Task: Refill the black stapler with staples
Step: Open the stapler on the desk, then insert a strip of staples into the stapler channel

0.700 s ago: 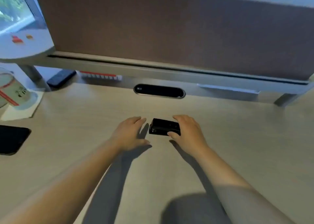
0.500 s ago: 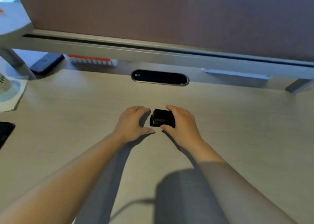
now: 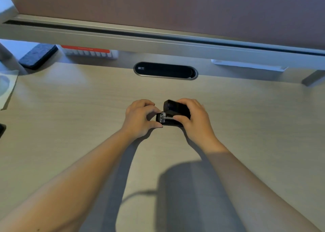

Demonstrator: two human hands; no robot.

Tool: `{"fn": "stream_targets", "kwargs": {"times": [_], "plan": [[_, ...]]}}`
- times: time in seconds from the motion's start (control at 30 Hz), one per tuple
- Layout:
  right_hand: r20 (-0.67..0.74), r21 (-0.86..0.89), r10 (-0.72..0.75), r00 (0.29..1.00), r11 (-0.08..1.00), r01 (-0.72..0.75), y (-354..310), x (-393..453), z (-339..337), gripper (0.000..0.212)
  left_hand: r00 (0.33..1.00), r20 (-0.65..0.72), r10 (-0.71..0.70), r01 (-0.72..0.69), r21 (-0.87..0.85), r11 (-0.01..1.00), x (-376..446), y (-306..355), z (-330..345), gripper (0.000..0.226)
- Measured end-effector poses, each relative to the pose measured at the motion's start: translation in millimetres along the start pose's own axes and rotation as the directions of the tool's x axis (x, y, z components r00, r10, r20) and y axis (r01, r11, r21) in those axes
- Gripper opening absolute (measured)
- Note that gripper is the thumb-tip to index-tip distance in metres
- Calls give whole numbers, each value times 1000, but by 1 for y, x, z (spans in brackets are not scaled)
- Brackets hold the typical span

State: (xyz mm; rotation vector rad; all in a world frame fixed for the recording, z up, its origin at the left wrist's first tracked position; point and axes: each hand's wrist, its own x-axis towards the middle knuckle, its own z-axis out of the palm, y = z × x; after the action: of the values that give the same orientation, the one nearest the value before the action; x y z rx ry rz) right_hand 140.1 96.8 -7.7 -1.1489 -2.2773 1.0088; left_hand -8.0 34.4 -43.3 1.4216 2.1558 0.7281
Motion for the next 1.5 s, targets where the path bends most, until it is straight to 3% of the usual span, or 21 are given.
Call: {"fn": "stream_targets", "kwargs": {"times": [0.23,0.43,0.53,0.63,0.77,1.0,1.1,1.17,1.3,1.43,1.5], "plan": [[-212,228,88,973,973,-38,6,-13,-6,31,999,-2,35,-35,52,998,-3,4,0,39],[-427,389,335,840,906,-164,21,-25,-18,26,999,-12,47,-46,84,995,-6,5,2,40],[-403,606,496,769,774,-182,32,-30,-26,21,999,-12,47,-45,85,995,-6,7,3,40],[-355,614,571,740,739,-276,43,-29,-36,10,999,-10,42,-41,92,995,-7,8,4,40],[-338,526,596,728,762,-379,55,-28,-50,21,999,-19,45,-43,102,994,-15,11,8,37],[-238,30,385,892,921,-389,73,-95,-58,55,996,-67,61,-53,119,991,-44,14,25,37],[-185,-197,308,933,919,-343,81,-128,-53,56,991,-80,108,-96,149,984,-57,15,32,37],[-166,-299,241,956,912,-282,85,-145,-51,46,986,-85,141,-123,186,975,-63,18,36,37],[-211,-370,120,970,909,-193,94,-174,-47,40,980,-110,164,-140,193,971,-78,25,45,35],[-356,-376,94,930,896,-234,100,-198,-42,51,980,-147,135,-127,65,990,-94,24,51,35],[-410,-378,68,910,895,-237,103,-206,-39,39,982,-149,118,-116,25,993,-101,23,54,37]]}}
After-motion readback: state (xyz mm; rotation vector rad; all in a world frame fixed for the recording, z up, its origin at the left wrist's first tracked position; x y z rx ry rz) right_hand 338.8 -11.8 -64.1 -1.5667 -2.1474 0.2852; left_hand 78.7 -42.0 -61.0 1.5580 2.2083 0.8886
